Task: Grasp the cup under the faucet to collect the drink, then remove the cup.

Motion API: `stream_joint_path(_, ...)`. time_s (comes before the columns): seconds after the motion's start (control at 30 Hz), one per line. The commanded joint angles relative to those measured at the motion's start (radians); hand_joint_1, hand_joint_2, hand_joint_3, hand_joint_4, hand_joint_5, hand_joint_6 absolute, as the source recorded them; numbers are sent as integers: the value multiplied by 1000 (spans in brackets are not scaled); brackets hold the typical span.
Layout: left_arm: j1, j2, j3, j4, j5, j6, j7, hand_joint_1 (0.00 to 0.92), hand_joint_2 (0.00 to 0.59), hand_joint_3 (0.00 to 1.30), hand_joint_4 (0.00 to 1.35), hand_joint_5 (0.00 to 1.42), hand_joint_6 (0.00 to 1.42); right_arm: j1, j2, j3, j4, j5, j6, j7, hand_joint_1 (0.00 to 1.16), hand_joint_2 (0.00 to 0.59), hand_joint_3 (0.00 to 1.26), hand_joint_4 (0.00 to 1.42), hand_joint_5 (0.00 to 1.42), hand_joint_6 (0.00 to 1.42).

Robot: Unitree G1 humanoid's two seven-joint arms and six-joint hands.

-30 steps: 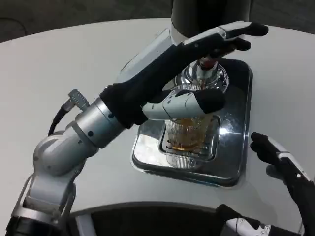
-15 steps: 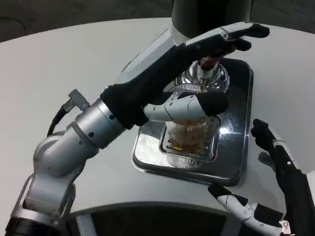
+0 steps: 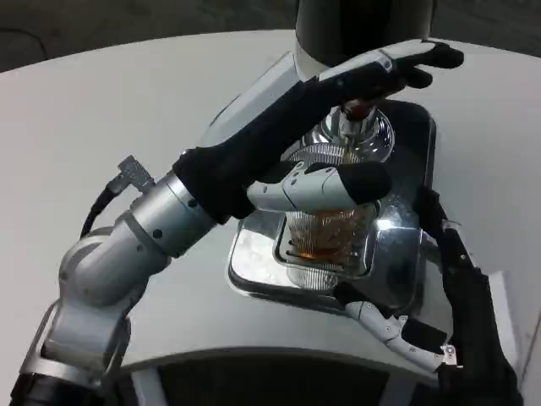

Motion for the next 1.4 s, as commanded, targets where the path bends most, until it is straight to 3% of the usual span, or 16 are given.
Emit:
stream_joint_path(0.03,14,15,-23,16,29,-15,-19,0,64,228,127,220,156,-49,23,4,53,10,-24,-43,923,150,111,107,97,151)
stream_joint_path(0.63,12,21,-20,11,31,-11,-7,0,70,234,133,220,156,-283,42,39,273,1,-48,-167,938,156,103,96,86,141)
stream_joint_path(1.0,10,38,-14,9,35,-12,3,0,67,238,140,220,156,-325,43,57,316,3,-54,-196,960,167,103,94,86,140)
stream_joint_path(1.4,0,53,-21,12,40,-14,-1,0,66,238,140,220,156,-357,18,61,341,-11,-43,-176,959,165,103,106,97,147)
